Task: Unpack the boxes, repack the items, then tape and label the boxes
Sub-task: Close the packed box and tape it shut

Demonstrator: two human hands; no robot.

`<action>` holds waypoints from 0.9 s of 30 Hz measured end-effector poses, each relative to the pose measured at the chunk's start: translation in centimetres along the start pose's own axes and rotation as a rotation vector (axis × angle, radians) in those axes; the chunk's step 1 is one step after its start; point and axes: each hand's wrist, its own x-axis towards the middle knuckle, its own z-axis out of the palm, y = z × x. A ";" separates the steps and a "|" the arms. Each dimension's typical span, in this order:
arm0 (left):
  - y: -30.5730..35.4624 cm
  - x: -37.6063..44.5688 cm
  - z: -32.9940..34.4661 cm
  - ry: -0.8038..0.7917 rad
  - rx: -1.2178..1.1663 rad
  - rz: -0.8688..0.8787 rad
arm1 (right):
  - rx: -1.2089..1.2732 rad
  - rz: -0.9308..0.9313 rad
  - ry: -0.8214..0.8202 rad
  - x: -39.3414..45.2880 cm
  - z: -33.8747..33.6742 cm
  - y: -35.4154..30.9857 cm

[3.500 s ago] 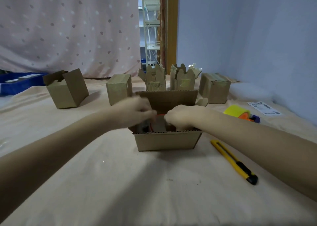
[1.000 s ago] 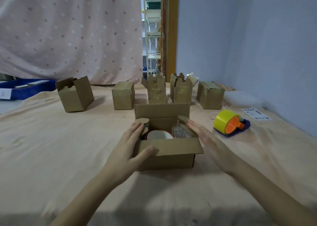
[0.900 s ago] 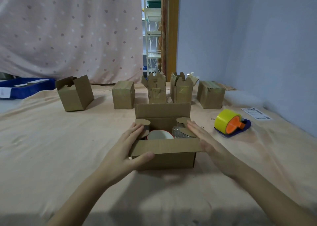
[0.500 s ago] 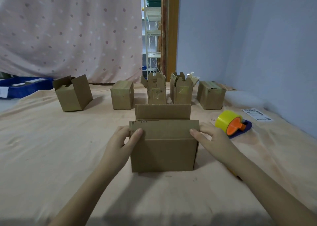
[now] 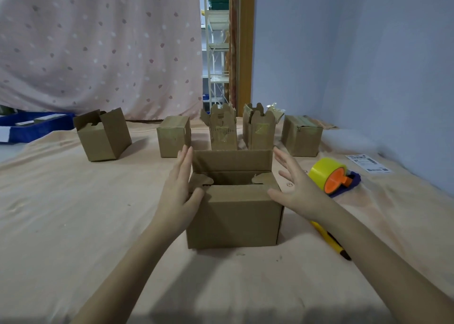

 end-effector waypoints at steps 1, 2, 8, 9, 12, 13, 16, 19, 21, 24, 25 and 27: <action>0.1 0.3 -0.1 -0.015 0.112 0.049 | -0.039 -0.005 -0.022 0.2 -0.1 -0.3; 0.1 0.4 -0.1 -0.024 0.209 0.091 | -0.088 -0.018 -0.035 0.4 -0.2 -0.5; -0.1 -0.1 -0.1 0.042 0.382 0.150 | -0.340 -0.244 0.079 0.5 -0.6 0.5; -0.1 -0.2 -0.1 0.056 0.409 0.143 | -0.355 -0.259 0.081 0.4 -0.5 0.7; -0.6 -0.3 0.1 0.027 0.420 0.212 | -0.496 -0.309 0.078 -0.1 -0.1 0.9; -0.6 -0.4 0.2 -0.001 0.373 0.207 | -0.568 -0.328 0.090 -0.3 0.2 0.8; -0.4 -0.4 0.0 -0.067 0.239 0.115 | -0.824 -0.338 0.101 -0.7 1.1 -0.5; -0.4 0.0 0.2 -0.105 0.190 0.054 | -0.903 -0.295 -0.029 -0.4 2.7 -2.0; -0.6 0.1 0.0 -0.179 0.129 0.050 | -0.911 -0.286 -0.100 -0.5 3.9 -2.5; -1.0 0.1 -0.9 -0.339 0.117 0.100 | -0.945 -0.293 -0.124 -0.5 4.1 -2.3; -1.2 0.2 -1.0 -0.366 0.152 0.125 | -0.941 -0.308 -0.117 -0.5 3.8 -2.0; -1.2 0.6 -1.0 -0.373 0.199 0.143 | -0.941 -0.367 -0.061 -0.3 3.0 -1.1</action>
